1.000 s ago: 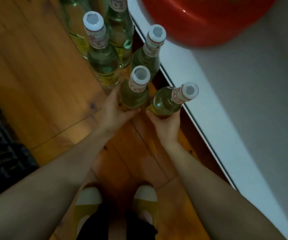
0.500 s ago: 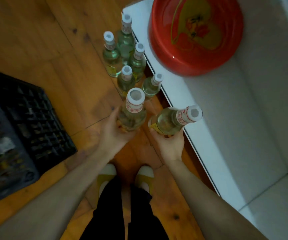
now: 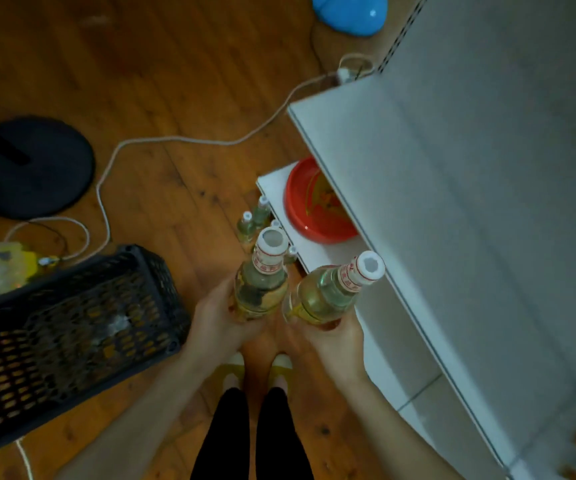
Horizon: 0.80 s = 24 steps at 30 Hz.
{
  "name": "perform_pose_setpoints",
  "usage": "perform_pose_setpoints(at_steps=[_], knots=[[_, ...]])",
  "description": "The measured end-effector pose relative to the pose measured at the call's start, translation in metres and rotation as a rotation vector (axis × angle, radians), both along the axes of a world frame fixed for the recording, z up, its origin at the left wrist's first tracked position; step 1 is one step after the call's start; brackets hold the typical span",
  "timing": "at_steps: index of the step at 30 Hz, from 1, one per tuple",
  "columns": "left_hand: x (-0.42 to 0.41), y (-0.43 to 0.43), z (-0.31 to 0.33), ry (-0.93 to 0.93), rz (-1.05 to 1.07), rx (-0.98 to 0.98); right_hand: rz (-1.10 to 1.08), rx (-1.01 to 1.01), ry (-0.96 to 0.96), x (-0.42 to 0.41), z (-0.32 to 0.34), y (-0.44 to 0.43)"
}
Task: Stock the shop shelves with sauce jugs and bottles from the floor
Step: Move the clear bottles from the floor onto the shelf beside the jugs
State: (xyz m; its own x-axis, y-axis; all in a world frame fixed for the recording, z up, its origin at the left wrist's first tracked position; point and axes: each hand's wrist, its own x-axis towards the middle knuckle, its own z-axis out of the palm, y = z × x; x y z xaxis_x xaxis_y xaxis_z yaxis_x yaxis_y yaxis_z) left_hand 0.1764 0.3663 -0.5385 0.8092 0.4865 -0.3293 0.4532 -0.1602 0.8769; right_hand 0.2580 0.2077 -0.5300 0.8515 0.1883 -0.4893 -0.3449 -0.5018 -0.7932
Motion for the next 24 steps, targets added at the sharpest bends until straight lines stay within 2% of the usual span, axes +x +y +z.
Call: perform_pose_setpoints(at_steps=[2, 5, 13, 19, 24], knots=[[-0.003, 0.004, 0.038, 0.011, -0.032, -0.021, 0.028, 0.017, -0.035, -0.001, 0.034, -0.001], [0.007, 0.013, 0.099, -0.079, -0.070, -0.008, 0.056, 0.050, -0.101, 0.005, 0.096, 0.004], [0.046, 0.025, 0.227, -0.224, -0.231, 0.176, 0.040, 0.136, -0.304, 0.040, 0.230, -0.009], [0.111, 0.024, 0.295, -0.342, -0.284, 0.178, 0.004, 0.148, -0.461, 0.094, 0.293, -0.024], [0.178, 0.020, 0.333, -0.441, -0.244, 0.183, -0.014, 0.110, -0.568, 0.153, 0.327, -0.028]])
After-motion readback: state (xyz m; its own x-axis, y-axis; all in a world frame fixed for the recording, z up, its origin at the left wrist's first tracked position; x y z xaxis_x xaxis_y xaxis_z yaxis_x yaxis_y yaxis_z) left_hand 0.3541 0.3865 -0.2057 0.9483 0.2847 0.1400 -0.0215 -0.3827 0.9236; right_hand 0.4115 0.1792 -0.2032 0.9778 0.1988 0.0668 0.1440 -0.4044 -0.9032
